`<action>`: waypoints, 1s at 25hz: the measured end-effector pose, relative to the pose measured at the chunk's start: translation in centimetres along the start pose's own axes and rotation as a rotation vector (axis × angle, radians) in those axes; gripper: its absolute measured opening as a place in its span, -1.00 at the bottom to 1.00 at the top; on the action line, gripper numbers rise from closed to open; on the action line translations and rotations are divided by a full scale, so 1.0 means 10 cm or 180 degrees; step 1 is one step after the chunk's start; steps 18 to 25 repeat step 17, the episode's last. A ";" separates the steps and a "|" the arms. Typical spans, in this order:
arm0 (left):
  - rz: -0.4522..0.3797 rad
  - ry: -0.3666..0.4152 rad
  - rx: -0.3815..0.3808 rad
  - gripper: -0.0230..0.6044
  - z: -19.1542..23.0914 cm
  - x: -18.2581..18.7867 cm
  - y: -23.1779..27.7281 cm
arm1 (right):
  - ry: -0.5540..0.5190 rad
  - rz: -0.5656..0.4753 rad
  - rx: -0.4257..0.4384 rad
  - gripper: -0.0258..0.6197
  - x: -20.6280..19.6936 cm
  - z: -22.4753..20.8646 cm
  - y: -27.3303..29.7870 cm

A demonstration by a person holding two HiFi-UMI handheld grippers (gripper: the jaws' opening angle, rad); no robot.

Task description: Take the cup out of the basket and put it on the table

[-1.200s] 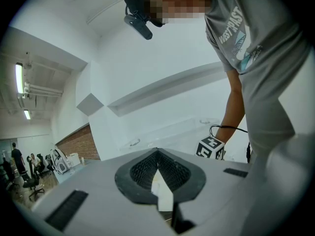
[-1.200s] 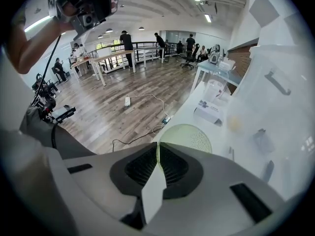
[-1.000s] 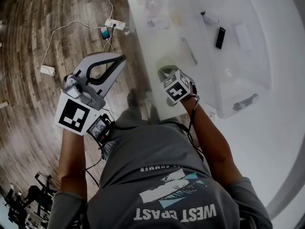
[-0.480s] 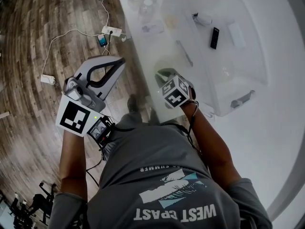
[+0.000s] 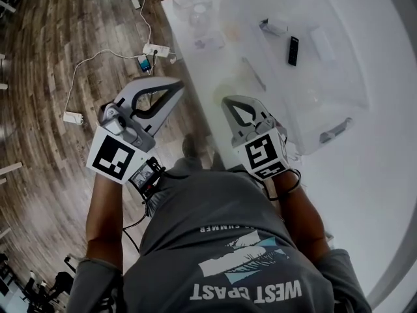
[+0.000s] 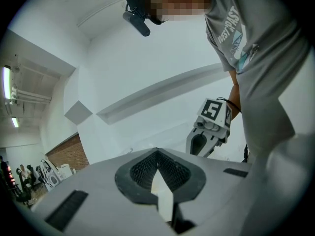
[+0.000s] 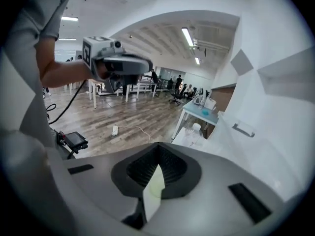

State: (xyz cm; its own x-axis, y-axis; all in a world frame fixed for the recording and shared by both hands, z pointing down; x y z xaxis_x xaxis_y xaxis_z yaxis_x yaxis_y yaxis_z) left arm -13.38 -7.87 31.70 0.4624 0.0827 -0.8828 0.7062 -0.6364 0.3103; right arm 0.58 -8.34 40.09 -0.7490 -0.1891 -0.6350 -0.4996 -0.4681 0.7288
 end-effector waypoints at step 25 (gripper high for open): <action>-0.0178 0.0263 -0.0266 -0.90 -0.21 0.36 0.08 | 0.0105 -0.0768 -0.0441 -0.89 0.51 -0.05 -1.26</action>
Point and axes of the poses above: the fingertips, and each gripper's own axes: y forward along the fingers, z to its left, x out of its top, the point moved 4 cm from there along -y, backward along the fingers, and after that the axes turned 9 degrees about z, right-handed, at the moved point
